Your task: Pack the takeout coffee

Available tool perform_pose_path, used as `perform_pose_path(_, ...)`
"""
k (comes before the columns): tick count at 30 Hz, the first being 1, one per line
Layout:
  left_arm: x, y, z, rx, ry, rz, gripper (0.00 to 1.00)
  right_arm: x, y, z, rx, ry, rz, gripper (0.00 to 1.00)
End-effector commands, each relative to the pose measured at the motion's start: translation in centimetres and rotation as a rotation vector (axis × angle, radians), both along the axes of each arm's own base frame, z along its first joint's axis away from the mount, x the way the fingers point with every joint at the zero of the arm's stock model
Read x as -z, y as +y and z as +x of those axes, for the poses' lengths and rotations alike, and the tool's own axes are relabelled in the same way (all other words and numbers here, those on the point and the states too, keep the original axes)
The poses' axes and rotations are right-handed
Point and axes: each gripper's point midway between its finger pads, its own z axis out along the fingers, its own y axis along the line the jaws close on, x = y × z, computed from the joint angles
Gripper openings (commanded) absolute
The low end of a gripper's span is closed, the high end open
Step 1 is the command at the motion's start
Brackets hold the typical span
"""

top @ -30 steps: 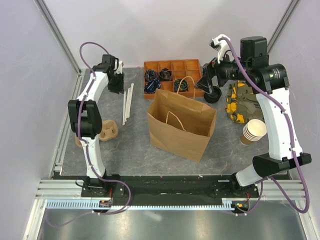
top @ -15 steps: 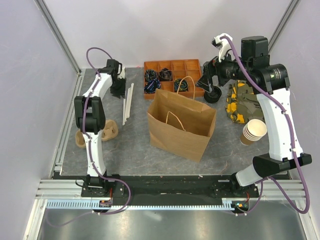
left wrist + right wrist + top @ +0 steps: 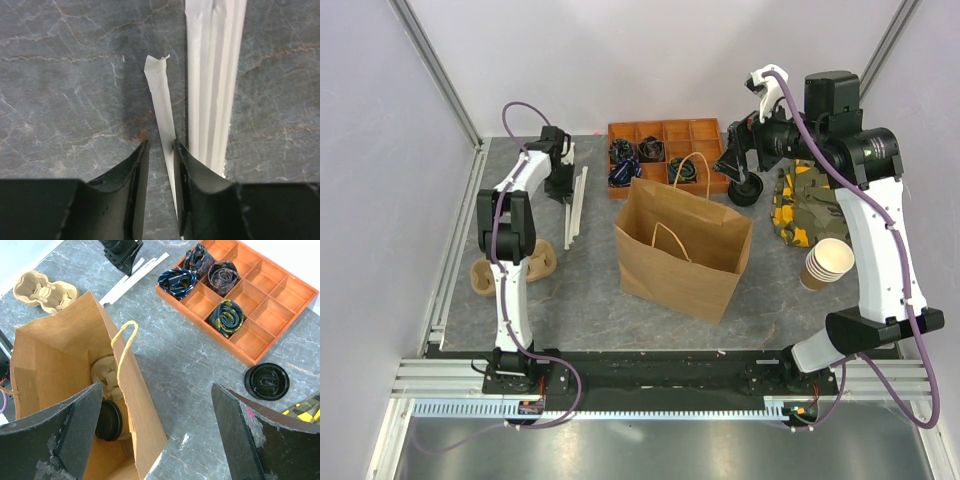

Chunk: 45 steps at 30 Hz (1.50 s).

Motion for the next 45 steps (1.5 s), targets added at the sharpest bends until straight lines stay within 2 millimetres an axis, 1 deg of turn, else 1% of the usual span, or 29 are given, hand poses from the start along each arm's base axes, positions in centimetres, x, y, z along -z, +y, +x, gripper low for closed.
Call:
perform_pose_path(1, 0.9, 1.0, 0.9, -0.006, -0.018, 0.081, 0.3, -1.0, -0.5, -0.2, 0.017, -0.027, -0.006, 0.98)
perform_pose_path(5, 0.9, 2.2, 0.4, -0.003, -0.009, 0.136, 0.21, -0.8, -0.6, -0.1, 0.017, -0.031, -0.015, 0.98)
perform_pose_path(8, -0.7, 3.3, 0.6, -0.039, -0.039, 0.119, 0.14, -0.8, -0.5, -0.1, 0.012, -0.036, -0.015, 0.98)
perform_pose_path(12, -4.7, 4.7, 1.7, -0.069, -0.123, 0.089, 0.03, -0.9, -0.3, 0.1, 0.005, -0.051, -0.004, 0.98)
perform_pose_path(15, -9.2, 4.6, 2.6, -0.052, -0.212, 0.083, 0.02, -1.0, 0.0, -0.1, -0.008, -0.056, 0.012, 0.98)
perform_pose_path(17, -13.3, 4.2, 3.0, -0.042, -0.293, 0.062, 0.02, -1.3, 0.1, -0.1, -0.011, -0.067, 0.023, 0.98)
perform_pose_path(19, -16.4, 3.6, 3.0, -0.031, -0.349, 0.03, 0.02, -1.5, 0.1, -0.1, -0.01, -0.076, 0.03, 0.98)
perform_pose_path(20, -20.1, 2.5, 3.1, -0.002, -0.429, -0.025, 0.02, -1.6, 0.2, 0.0, -0.01, -0.082, 0.035, 0.98)
perform_pose_path(21, -22.2, 1.8, 3.0, 0.014, -0.472, -0.062, 0.02, -1.8, 0.2, 0.0, -0.009, -0.091, 0.039, 0.98)
perform_pose_path(22, -25.1, 1.0, 3.1, 0.035, -0.539, -0.096, 0.02, -2.1, 0.3, 0.0, -0.011, -0.103, 0.045, 0.98)
perform_pose_path(23, -28.2, -0.8, 2.4, 0.097, -0.601, -0.163, 0.02, -2.0, 0.3, 0.0, -0.01, -0.099, 0.046, 0.98)
perform_pose_path(24, -30.4, -1.8, 2.0, 0.136, -0.648, -0.2, 0.02, -2.1, 0.4, 0.1, -0.01, -0.104, 0.051, 0.98)
perform_pose_path(25, -33.5, -3.0, 1.4, 0.19, -0.716, -0.242, 0.02, -2.4, 0.3, 0.1, -0.007, -0.115, 0.056, 0.98)
perform_pose_path(26, -37.6, -5.4, -0.1, 0.304, -0.813, -0.334, 0.02, -2.6, 0.4, 0.1, -0.006, -0.12, 0.059, 0.98)
perform_pose_path(28, -42.2, -7.7, -2.4, 0.425, -0.921, -0.432, 0.02, -3.3, 0.2, 0.2, 0.014, -0.146, 0.071, 0.98)
perform_pose_path(29, -45.3, -10.1, -3.9, 0.545, -1.006, -0.52, 0.02, -3.5, 0.1, 0.3, 0.021, -0.152, 0.075, 0.98)
perform_pose_path(30, -48.3, -11.2, -6.6, 0.625, -1.073, -0.557, 0.02, -3.8, 0.0, 0.3, 0.032, -0.162, 0.081, 0.98)
perform_pose_path(31, -49.4, -12.4, -7.9, 0.669, -1.096, -0.601, 0.02, -4.4, -0.2, 0.4, 0.053, -0.183, 0.091, 0.98)
perform_pose_path(32, -50.7, -14.6, -10.4, 0.776, -1.109, -0.661, 0.02, -4.5, -0.3, 0.4, 0.063, -0.187, 0.096, 0.98)
perform_pose_path(33, -52.7, -15.8, -12.7, 0.857, -1.169, -0.685, 0.02, -5.1, -0.5, 0.2, 0.074, -0.204, 0.104, 0.98)
perform_pose_path(34, -52.7, -17.0, -14.1, 0.917, -1.16, -0.717, 0.02, -5.5, -0.6, 0.3, 0.095, -0.217, 0.116, 0.98)
perform_pose_path(35, -52.8, -19.4, -16.7, 1.018, -1.145, -0.766, 0.02, -5.4, -0.7, 0.4, 0.103, -0.215, 0.119, 0.98)
perform_pose_path(36, -53.5, -20.3, -18.9, 1.095, -1.171, -0.769, 0.02, -5.7, -0.8, 0.2, 0.109, -0.223, 0.126, 0.98)
perform_pose_path(37, -52.6, -21.6, -20.3, 1.161, -1.142, -0.799, 0.02, -5.8, -0.8, 0.2, 0.119, -0.22, 0.135, 0.98)
perform_pose_path(38, -52.3, -23.6, -22.5, 1.23, -1.124, -0.837, 0.02, -5.7, -1.0, 0.2, 0.129, -0.219, 0.135, 0.98)
perform_pose_path(40, -51.2, -25.2, -24.6, 1.321, -1.134, -0.832, 0.02, -5.9, -1.1, 0.0, 0.14, -0.221, 0.143, 0.98)
perform_pose_path(41, -50.8, -26.6, -26.4, 1.381, -1.117, -0.862, 0.02, -5.6, -1.1, 0.0, 0.142, -0.21, 0.145, 0.98)
perform_pose_path(44, -48.4, -28.6, -28.3, 1.466, -1.078, -0.881, 0.02, -5.5, -1.2, -0.4, 0.151, -0.208, 0.155, 0.98)
perform_pose_path(45, -47.6, -29.1, -28.4, 1.503, -1.09, -0.858, 0.02, -5.8, -1.3, -0.8, 0.15, -0.215, 0.162, 0.98)
